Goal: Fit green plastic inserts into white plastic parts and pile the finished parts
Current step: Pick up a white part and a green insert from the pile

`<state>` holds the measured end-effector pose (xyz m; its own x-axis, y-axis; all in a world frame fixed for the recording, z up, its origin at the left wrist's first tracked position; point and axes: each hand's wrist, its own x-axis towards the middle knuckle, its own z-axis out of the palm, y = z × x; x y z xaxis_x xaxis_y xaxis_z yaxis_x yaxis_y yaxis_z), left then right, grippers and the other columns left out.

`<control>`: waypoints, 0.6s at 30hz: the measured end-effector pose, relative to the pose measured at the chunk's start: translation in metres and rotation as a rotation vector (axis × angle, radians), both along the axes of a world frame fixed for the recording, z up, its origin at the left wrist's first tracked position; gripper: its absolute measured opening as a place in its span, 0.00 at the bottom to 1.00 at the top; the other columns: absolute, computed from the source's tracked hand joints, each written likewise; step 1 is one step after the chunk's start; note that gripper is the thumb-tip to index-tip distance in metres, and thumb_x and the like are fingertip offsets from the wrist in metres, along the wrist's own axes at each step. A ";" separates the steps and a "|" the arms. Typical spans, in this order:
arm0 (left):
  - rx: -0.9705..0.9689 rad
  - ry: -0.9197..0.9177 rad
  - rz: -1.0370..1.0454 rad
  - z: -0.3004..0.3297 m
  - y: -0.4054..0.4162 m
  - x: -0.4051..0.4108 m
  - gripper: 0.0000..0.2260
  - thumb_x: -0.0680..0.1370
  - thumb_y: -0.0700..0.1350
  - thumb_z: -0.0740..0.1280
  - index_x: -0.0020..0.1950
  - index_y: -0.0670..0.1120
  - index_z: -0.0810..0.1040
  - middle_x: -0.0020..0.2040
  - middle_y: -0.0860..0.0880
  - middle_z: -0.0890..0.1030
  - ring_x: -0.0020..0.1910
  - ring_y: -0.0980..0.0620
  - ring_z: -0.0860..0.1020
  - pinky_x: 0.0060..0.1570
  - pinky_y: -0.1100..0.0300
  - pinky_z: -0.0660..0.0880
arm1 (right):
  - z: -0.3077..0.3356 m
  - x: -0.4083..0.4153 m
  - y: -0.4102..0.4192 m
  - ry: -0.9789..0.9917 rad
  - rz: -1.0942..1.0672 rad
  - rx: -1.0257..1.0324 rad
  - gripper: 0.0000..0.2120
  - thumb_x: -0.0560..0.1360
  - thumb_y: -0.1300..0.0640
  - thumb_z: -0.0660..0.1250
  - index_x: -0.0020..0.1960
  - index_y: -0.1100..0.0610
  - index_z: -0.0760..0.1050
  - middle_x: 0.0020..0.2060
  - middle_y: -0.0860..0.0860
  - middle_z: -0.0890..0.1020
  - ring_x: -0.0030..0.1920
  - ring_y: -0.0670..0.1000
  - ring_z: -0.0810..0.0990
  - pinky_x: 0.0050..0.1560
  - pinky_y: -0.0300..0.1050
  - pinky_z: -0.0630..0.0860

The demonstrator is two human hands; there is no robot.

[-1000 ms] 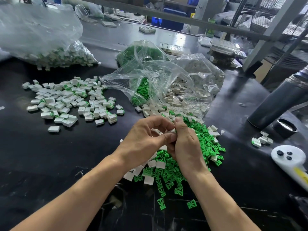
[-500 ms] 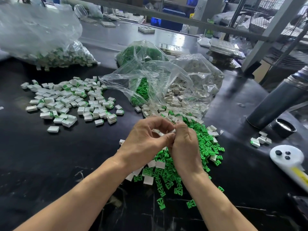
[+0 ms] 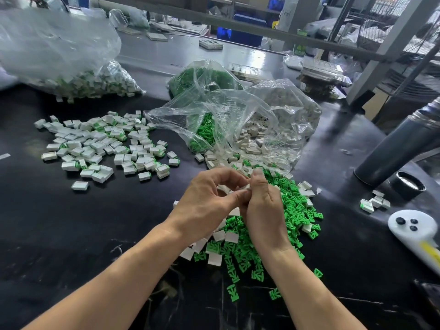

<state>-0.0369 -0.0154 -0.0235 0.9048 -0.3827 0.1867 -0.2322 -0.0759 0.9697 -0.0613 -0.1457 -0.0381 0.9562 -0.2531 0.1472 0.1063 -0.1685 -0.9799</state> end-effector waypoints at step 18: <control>0.100 -0.067 0.128 -0.003 0.008 0.007 0.09 0.74 0.46 0.78 0.52 0.52 0.82 0.41 0.52 0.83 0.41 0.50 0.83 0.44 0.48 0.83 | 0.002 -0.002 -0.024 -0.085 0.023 -0.133 0.02 0.80 0.54 0.72 0.48 0.49 0.82 0.39 0.46 0.85 0.40 0.45 0.82 0.42 0.40 0.78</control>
